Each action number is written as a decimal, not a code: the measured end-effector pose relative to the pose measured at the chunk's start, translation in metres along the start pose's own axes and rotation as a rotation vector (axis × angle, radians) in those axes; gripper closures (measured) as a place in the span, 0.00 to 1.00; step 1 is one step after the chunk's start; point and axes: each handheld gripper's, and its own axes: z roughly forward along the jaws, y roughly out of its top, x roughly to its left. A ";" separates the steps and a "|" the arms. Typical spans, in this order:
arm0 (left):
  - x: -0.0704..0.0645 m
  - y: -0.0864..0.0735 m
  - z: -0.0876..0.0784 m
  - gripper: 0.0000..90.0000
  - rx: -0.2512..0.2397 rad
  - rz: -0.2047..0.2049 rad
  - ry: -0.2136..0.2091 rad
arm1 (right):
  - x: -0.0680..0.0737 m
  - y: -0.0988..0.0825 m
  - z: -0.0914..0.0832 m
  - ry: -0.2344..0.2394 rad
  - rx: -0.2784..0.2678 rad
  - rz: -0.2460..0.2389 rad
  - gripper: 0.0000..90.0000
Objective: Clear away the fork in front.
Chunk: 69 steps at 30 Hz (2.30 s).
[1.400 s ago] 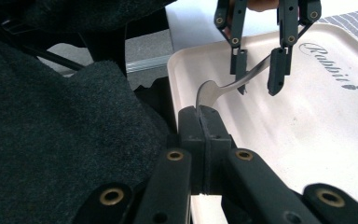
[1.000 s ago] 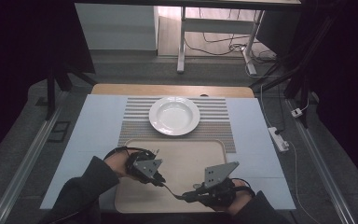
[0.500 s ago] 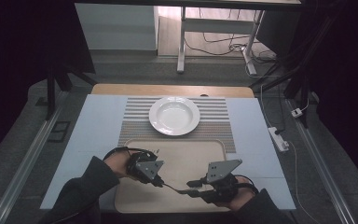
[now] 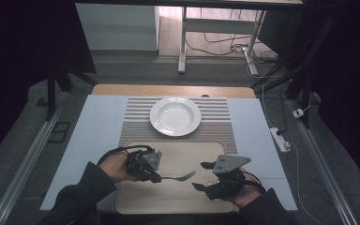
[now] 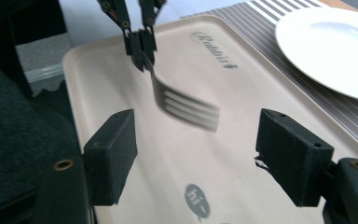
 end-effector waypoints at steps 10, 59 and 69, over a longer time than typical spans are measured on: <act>-0.014 -0.026 -0.015 0.96 -0.017 -0.369 0.110 | -0.006 -0.009 -0.010 -0.081 0.017 0.042 0.28; 0.040 -0.047 0.015 0.99 -0.073 -0.963 0.294 | 0.000 -0.028 -0.030 -0.140 0.051 0.037 0.24; 0.034 -0.022 0.029 0.99 -0.138 -0.857 0.217 | -0.001 -0.029 -0.034 -0.151 0.051 0.032 0.24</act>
